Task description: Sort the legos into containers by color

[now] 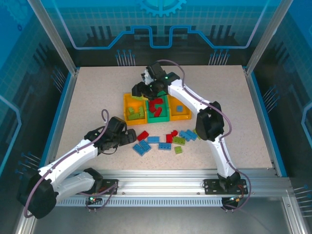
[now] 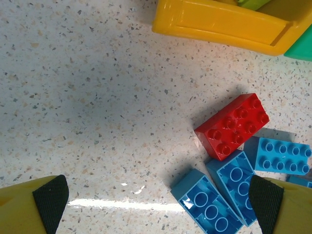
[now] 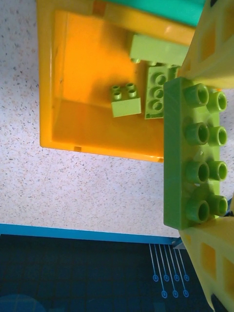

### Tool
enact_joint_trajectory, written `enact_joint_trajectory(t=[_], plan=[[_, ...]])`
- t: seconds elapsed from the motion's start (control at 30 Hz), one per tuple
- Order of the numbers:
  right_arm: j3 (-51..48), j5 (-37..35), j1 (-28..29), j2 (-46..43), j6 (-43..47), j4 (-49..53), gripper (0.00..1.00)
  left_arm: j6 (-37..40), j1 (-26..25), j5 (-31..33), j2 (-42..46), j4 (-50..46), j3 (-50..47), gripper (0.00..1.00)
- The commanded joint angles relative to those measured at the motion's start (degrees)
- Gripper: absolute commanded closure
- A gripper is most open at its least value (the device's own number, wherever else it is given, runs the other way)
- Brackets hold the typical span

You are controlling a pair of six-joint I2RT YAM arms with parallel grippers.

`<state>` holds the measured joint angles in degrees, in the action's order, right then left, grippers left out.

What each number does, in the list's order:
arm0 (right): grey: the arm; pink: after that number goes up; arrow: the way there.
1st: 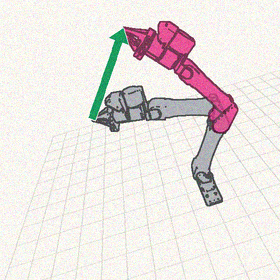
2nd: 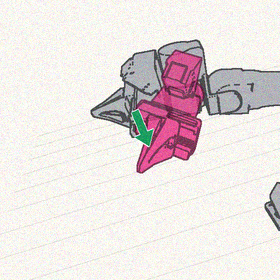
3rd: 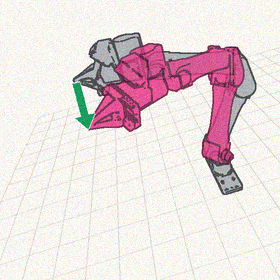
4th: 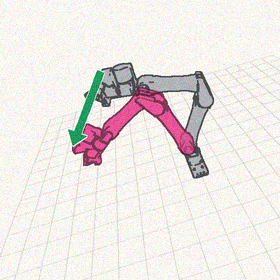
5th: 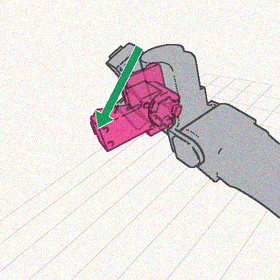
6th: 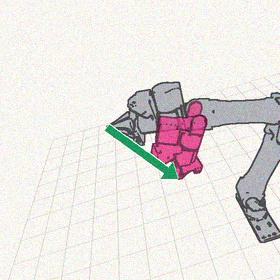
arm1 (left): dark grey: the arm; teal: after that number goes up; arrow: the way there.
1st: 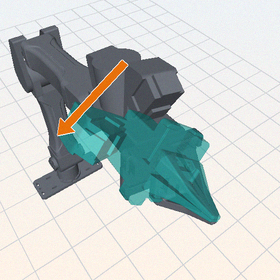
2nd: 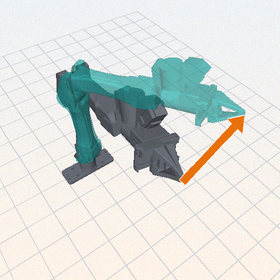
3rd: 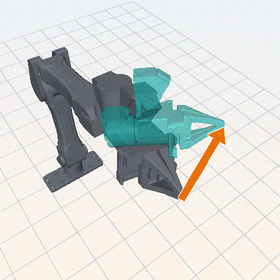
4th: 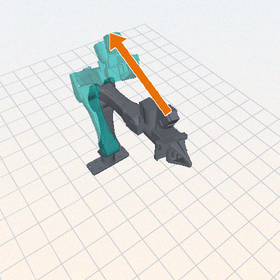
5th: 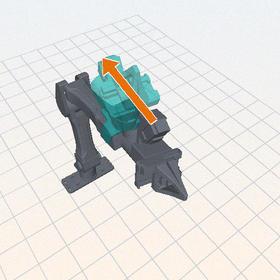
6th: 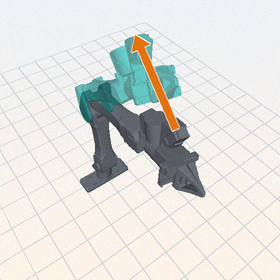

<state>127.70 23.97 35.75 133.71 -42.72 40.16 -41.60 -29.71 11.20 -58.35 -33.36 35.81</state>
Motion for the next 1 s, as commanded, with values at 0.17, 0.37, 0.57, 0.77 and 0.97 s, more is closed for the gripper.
enact_joint_trajectory(t=[0.17,0.37,0.57,0.77,0.97], plan=[[7.39,0.82,1.25,6.78,-2.54,4.66,0.31,3.02,0.58,-3.55,0.87,1.37,-1.18,0.01],[7.21,0.28,2.08,4.98,-0.76,4.89,0.11,2.36,0.54,-4.56,0.36,2.32,-1.44,0.01],[5.38,-0.90,2.53,-0.12,2.42,5.58,0.08,2.03,0.61,-5.56,-0.70,3.29,-1.10,0.01],[-9.36,-4.68,2.40,-14.38,8.85,2.33,0.05,4.65,0.31,-9.04,-1.93,5.58,-0.58,0.01],[-29.59,-12.84,-0.31,-28.65,14.41,3.25,0.05,7.58,-0.98,-10.54,-5.11,6.84,0.98,0.01]])
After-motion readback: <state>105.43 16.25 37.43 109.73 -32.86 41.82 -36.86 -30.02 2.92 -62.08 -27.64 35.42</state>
